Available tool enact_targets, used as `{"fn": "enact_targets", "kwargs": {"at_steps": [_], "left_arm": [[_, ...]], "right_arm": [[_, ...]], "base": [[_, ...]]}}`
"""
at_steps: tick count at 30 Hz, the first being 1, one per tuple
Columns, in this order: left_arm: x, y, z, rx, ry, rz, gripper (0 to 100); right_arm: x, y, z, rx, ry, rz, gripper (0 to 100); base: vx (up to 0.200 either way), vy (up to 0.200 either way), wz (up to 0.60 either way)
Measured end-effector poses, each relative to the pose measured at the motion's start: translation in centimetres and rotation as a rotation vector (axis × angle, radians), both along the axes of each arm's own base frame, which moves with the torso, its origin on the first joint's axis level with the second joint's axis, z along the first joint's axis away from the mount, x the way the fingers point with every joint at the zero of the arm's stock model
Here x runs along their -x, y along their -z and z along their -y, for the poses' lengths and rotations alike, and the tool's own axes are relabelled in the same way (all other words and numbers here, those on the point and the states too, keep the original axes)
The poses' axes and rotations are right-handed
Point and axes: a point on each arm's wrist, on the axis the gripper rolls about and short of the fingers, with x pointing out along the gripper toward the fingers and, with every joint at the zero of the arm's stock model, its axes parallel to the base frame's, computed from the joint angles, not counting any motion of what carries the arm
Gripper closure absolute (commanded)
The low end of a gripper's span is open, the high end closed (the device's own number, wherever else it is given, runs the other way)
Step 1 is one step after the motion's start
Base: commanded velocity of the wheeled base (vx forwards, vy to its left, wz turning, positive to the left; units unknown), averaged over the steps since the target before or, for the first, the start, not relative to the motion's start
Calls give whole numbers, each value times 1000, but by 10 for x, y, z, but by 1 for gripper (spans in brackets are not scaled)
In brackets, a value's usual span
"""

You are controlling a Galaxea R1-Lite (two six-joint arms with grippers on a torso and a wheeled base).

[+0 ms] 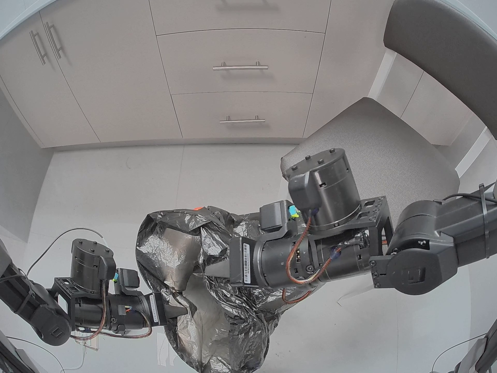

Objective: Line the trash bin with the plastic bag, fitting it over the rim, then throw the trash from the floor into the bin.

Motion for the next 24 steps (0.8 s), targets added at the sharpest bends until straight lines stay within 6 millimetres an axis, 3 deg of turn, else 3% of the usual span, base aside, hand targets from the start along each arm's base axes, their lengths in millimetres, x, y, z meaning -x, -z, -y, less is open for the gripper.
{"fn": "enact_targets", "kwargs": {"at_steps": [11, 24], "left_arm": [[7, 13, -7, -63, -21, -36, 100], [47, 17, -22, -88, 1, -83, 100]], "right_arm": [[12, 14, -20, 31, -38, -21, 100], [37, 17, -34, 33, -94, -67, 100]], "base": [[0, 0, 0], [0, 0, 0]]}}
